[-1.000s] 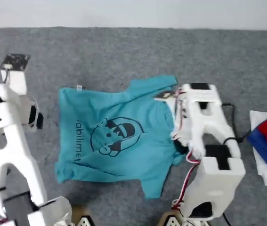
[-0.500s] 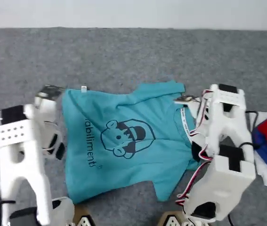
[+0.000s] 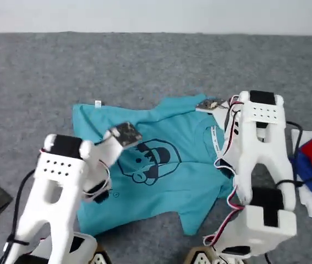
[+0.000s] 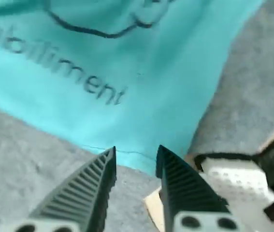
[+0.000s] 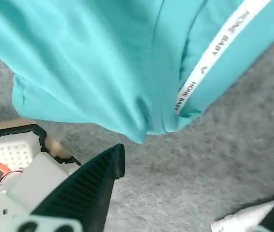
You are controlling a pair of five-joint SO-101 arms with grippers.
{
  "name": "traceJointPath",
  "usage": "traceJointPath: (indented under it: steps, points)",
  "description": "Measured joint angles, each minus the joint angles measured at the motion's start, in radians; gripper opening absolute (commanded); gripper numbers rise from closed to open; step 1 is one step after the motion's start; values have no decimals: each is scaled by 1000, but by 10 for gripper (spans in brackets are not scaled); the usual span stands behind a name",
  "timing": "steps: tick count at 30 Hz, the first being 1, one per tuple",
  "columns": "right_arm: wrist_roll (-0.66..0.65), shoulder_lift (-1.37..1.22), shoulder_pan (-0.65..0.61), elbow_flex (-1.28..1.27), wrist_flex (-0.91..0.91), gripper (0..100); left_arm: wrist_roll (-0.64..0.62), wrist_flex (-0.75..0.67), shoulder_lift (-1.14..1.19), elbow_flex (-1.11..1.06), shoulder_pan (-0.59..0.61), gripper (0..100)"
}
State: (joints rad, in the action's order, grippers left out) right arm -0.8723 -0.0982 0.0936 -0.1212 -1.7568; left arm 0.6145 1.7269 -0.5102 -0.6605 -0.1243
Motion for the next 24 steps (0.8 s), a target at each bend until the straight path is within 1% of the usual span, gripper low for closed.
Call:
traceJointPath:
  steps: [4, 8, 18, 21, 24]
  points:
    - [0, 28, -2, -2, 0, 472, 74, 0, 0, -81, -8, 133]
    - [3, 28, 0, -43, 0, 472, 98, 0, -3, -94, -26, 133]
    - [3, 28, -6, -55, 0, 472, 104, 0, -9, -115, -250, 133]
    - [3, 28, -5, -55, 0, 472, 104, -18, -9, -157, -264, 137]
    - [3, 28, -5, -55, 0, 472, 104, -83, -9, -232, -272, 138]
